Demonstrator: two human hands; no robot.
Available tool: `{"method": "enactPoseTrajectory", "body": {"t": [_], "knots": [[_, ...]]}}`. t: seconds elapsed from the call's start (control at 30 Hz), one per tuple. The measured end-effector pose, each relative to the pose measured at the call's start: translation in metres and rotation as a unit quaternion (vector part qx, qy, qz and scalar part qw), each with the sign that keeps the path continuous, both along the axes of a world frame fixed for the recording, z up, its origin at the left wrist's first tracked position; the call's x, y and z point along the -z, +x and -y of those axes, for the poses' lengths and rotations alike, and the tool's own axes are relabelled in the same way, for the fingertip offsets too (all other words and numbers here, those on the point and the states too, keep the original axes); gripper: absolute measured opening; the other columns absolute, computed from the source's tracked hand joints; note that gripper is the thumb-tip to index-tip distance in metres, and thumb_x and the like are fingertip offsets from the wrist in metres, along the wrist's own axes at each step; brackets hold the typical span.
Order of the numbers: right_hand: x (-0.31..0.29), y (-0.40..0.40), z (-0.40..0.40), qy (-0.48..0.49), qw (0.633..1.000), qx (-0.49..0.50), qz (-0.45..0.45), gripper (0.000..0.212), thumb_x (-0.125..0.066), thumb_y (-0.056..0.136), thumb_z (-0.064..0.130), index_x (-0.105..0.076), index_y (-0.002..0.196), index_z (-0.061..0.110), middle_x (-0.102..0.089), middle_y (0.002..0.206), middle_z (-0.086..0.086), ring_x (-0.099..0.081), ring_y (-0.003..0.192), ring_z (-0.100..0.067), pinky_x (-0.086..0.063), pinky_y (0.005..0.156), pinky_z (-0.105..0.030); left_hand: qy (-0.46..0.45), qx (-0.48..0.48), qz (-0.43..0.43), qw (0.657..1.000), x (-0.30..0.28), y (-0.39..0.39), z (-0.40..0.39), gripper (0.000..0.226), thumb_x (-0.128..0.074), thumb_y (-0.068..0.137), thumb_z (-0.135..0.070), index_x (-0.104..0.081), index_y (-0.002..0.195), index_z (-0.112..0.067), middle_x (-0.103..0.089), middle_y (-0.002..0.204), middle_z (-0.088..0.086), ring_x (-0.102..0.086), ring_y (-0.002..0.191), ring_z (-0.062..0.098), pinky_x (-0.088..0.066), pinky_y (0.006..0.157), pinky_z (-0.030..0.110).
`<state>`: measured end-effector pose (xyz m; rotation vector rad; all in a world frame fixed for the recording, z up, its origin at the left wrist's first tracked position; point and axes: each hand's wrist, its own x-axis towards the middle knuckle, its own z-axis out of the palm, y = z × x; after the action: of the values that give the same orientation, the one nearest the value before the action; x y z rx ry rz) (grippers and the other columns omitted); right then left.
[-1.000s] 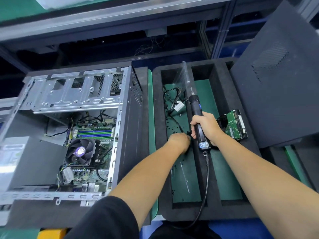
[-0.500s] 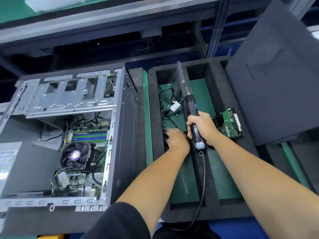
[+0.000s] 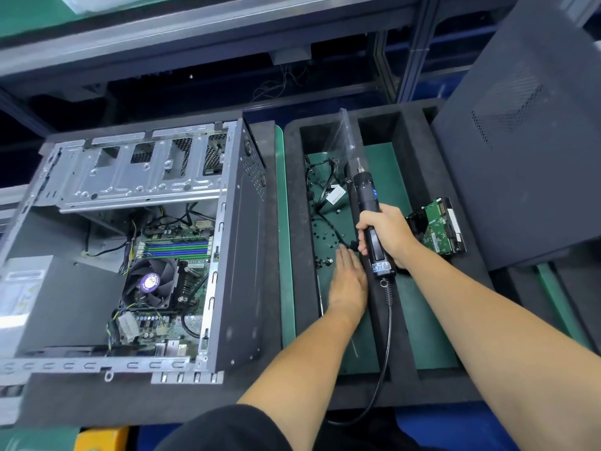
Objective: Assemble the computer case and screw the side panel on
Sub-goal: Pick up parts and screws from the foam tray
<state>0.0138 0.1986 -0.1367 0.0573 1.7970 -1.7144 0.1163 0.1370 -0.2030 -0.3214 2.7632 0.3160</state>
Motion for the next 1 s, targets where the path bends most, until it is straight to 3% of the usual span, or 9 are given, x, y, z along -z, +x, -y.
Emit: {"method": "enactPoseTrajectory", "body": {"t": [0.13,0.27,0.37,0.5,0.57,0.67,0.73,0.9,1.0], "knots": [[-0.001,0.003,-0.001,0.009,1.000,0.004,-0.010,0.011,-0.058,0.072,0.001,-0.049,0.077,0.005,-0.054,0.055,-0.014,-0.052,0.043,-0.027,-0.047,0.045,-0.031,-0.045,0.000,-0.023,0.999,-0.002,0.013,-0.002,0.064,-0.040,0.096,-0.006,-0.002,0.146,0.008,-0.012,0.153,0.026,-0.017,0.140,0.035,-0.032,0.111,0.034],[-0.003,0.006,-0.002,0.019,0.999,-0.005,-0.032,0.013,-0.059,0.070,0.004,-0.049,0.079,0.006,-0.054,0.057,-0.016,-0.054,0.045,-0.028,-0.049,0.046,-0.031,-0.046,-0.125,0.030,0.991,-0.015,0.014,0.001,0.062,-0.033,0.100,-0.018,-0.006,0.140,0.019,-0.017,0.147,0.037,-0.019,0.137,0.047,-0.025,0.114,0.044],[-0.003,0.006,-0.001,0.023,0.999,-0.005,-0.036,0.014,-0.059,0.070,0.005,-0.049,0.079,0.007,-0.055,0.056,-0.015,-0.055,0.045,-0.028,-0.049,0.046,-0.031,-0.037,-0.067,0.036,0.996,-0.007,0.010,-0.004,0.057,-0.033,0.099,-0.016,-0.016,0.140,0.018,-0.025,0.146,0.036,-0.023,0.134,0.052,-0.021,0.112,0.054],[-0.002,0.006,-0.001,0.025,0.999,-0.005,-0.036,0.011,-0.058,0.072,0.003,-0.049,0.077,0.006,-0.055,0.055,-0.015,-0.054,0.045,-0.028,-0.049,0.046,-0.032,0.093,-0.066,-0.018,0.993,-0.007,0.018,-0.010,0.052,-0.033,0.098,-0.005,-0.017,0.146,0.007,-0.019,0.154,0.022,-0.018,0.142,0.035,-0.016,0.116,0.044],[-0.002,0.005,-0.001,0.024,0.999,-0.003,-0.032,0.010,-0.058,0.072,0.003,-0.049,0.076,0.005,-0.056,0.055,-0.014,-0.054,0.044,-0.028,-0.049,0.046,-0.032,0.112,-0.047,-0.068,0.990,-0.010,0.021,-0.009,0.048,-0.033,0.098,-0.003,-0.025,0.145,0.000,-0.026,0.153,0.013,-0.025,0.139,0.027,-0.022,0.114,0.042],[-0.003,0.005,-0.001,0.023,0.999,0.000,-0.026,0.012,-0.059,0.071,0.002,-0.049,0.077,0.005,-0.055,0.055,-0.014,-0.053,0.044,-0.027,-0.048,0.045,-0.030,0.079,-0.045,-0.091,0.992,-0.015,0.015,0.000,0.036,-0.042,0.091,0.001,-0.042,0.127,0.001,-0.044,0.128,0.017,-0.045,0.114,0.030,-0.044,0.091,0.037],[-0.003,0.005,-0.001,0.025,0.999,-0.004,-0.030,0.014,-0.059,0.069,0.004,-0.049,0.078,0.006,-0.055,0.055,-0.014,-0.054,0.044,-0.028,-0.049,0.046,-0.031,0.030,-0.074,-0.085,0.993,-0.020,0.005,0.009,0.035,-0.052,0.084,0.004,-0.044,0.118,-0.001,-0.043,0.117,0.014,-0.048,0.105,0.026,-0.046,0.083,0.030],[-0.004,0.005,-0.002,0.022,0.999,-0.004,-0.031,0.016,-0.060,0.065,0.009,-0.049,0.077,0.006,-0.055,0.056,-0.015,-0.055,0.045,-0.028,-0.050,0.049,-0.035,0.007,-0.159,-0.070,0.985,-0.025,-0.030,0.028,0.030,-0.049,0.089,0.002,-0.049,0.118,-0.004,-0.048,0.122,0.014,-0.051,0.109,0.025,-0.042,0.090,0.027],[-0.003,0.005,-0.002,0.017,1.000,-0.003,-0.024,0.016,-0.060,0.064,0.009,-0.049,0.075,0.006,-0.055,0.053,-0.014,-0.054,0.042,-0.028,-0.049,0.046,-0.033,0.020,-0.170,-0.064,0.983,-0.017,-0.038,0.032,0.028,-0.048,0.086,0.011,-0.058,0.108,-0.001,-0.051,0.117,0.016,-0.052,0.107,0.027,-0.044,0.085,0.030]]}}
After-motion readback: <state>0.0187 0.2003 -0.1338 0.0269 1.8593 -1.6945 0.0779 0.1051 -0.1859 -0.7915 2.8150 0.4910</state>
